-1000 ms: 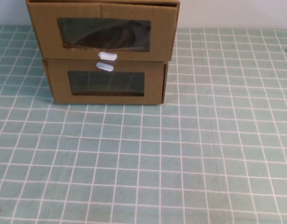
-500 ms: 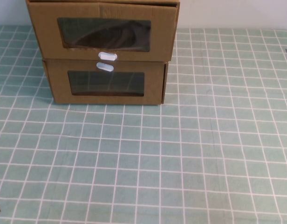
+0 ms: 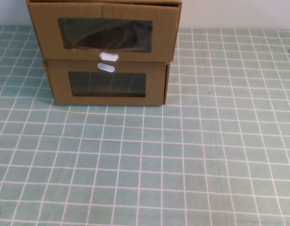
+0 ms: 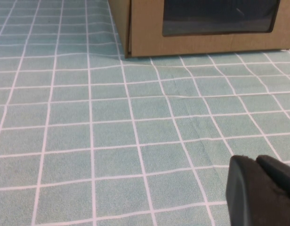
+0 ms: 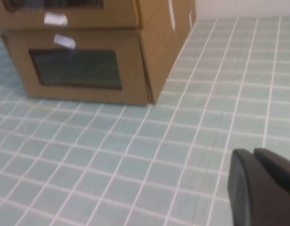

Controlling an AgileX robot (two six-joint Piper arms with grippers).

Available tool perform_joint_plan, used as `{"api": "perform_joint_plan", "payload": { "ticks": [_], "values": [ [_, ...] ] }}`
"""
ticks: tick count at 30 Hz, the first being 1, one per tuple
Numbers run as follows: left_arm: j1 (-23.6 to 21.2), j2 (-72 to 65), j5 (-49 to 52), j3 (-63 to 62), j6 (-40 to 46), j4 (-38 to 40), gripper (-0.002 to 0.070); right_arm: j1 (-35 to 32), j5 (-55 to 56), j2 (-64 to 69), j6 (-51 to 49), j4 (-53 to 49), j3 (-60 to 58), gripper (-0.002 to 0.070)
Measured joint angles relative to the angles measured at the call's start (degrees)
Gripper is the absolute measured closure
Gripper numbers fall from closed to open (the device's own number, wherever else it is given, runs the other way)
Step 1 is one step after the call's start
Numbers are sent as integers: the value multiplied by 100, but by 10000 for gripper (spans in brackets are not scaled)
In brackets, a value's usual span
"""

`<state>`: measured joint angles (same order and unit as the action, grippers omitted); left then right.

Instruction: Close the shoe box

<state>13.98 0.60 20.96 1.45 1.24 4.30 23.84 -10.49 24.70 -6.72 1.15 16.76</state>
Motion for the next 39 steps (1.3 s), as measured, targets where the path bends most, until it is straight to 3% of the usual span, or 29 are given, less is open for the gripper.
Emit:
{"api": "perform_joint_plan", "payload": {
  "ticks": [4,11,23,39],
  "values": [
    [0,4,10,0,0,0,680,-348,15,-457,0,0,0,690],
    [0,4,10,0,0,0,680,-1581,-429,-1378,0,-115,-127,690],
    [0,4,19,0,0,0,680,-2951,-485,-2521,21,-563,-1643,690],
    [0,4,19,0,10,0,680,-3072,-941,-2521,158,-694,-1832,690]
  ]
}}
